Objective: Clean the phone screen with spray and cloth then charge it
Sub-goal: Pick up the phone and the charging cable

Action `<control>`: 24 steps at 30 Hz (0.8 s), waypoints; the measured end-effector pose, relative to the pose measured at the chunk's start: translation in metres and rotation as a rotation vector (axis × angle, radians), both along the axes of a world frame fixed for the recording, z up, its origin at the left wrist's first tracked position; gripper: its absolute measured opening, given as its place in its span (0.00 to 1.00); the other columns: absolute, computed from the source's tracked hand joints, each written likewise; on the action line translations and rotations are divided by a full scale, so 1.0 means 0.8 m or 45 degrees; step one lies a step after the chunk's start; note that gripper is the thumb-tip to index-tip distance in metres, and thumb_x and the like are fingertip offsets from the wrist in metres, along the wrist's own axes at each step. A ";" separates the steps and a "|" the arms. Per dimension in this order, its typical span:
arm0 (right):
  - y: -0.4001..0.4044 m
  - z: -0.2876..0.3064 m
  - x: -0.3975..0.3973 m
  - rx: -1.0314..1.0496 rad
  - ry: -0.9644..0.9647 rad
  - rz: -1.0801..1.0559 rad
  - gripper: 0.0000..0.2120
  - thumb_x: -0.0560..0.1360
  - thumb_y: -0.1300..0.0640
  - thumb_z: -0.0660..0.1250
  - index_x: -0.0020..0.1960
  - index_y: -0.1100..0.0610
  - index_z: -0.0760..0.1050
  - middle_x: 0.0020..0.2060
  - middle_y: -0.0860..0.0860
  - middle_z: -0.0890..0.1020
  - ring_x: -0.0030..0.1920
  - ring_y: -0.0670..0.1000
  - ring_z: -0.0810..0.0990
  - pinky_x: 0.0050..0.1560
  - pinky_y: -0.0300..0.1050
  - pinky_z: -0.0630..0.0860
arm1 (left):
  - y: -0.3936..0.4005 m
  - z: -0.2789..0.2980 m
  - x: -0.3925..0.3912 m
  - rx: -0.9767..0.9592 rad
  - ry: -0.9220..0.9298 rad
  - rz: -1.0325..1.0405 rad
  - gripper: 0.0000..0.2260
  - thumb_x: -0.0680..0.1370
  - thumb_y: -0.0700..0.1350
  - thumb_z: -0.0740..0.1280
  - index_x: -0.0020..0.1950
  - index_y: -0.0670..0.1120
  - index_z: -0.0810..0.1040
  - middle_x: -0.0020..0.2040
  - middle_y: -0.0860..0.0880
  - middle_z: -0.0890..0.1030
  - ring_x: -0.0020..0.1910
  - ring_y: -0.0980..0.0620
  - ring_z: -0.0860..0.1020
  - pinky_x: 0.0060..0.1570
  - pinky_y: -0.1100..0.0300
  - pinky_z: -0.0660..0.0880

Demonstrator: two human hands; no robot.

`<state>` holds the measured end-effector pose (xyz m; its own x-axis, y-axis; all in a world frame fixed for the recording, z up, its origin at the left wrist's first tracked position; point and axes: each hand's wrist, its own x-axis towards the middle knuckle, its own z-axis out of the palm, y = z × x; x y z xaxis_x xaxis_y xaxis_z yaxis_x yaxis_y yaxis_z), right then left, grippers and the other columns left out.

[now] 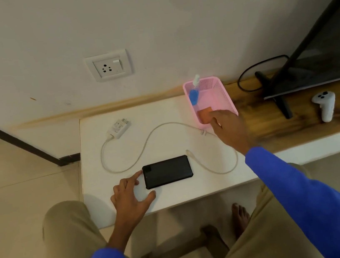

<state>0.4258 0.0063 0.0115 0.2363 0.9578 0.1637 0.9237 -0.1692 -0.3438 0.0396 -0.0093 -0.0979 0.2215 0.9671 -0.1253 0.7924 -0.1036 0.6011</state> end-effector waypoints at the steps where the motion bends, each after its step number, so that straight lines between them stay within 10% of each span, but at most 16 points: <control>1: -0.012 -0.004 -0.011 0.100 -0.001 -0.010 0.09 0.84 0.54 0.62 0.57 0.55 0.80 0.45 0.51 0.84 0.42 0.50 0.81 0.50 0.44 0.83 | -0.001 0.002 0.000 -0.002 -0.003 0.000 0.36 0.69 0.67 0.71 0.76 0.60 0.71 0.55 0.58 0.71 0.55 0.57 0.66 0.55 0.54 0.62; 15: -0.067 -0.073 -0.098 -0.256 0.196 -0.095 0.20 0.78 0.43 0.71 0.64 0.53 0.81 0.55 0.49 0.83 0.57 0.52 0.79 0.54 0.48 0.78 | -0.012 0.028 0.008 0.010 -0.080 0.027 0.51 0.65 0.69 0.76 0.82 0.54 0.59 0.63 0.53 0.71 0.59 0.52 0.70 0.58 0.51 0.66; 24: -0.053 -0.080 -0.096 -0.130 0.239 -0.088 0.10 0.80 0.51 0.70 0.54 0.56 0.85 0.44 0.53 0.86 0.45 0.52 0.83 0.46 0.43 0.79 | 0.037 0.068 0.079 0.186 0.236 -0.536 0.53 0.63 0.74 0.75 0.81 0.52 0.62 0.77 0.49 0.68 0.74 0.46 0.67 0.73 0.44 0.68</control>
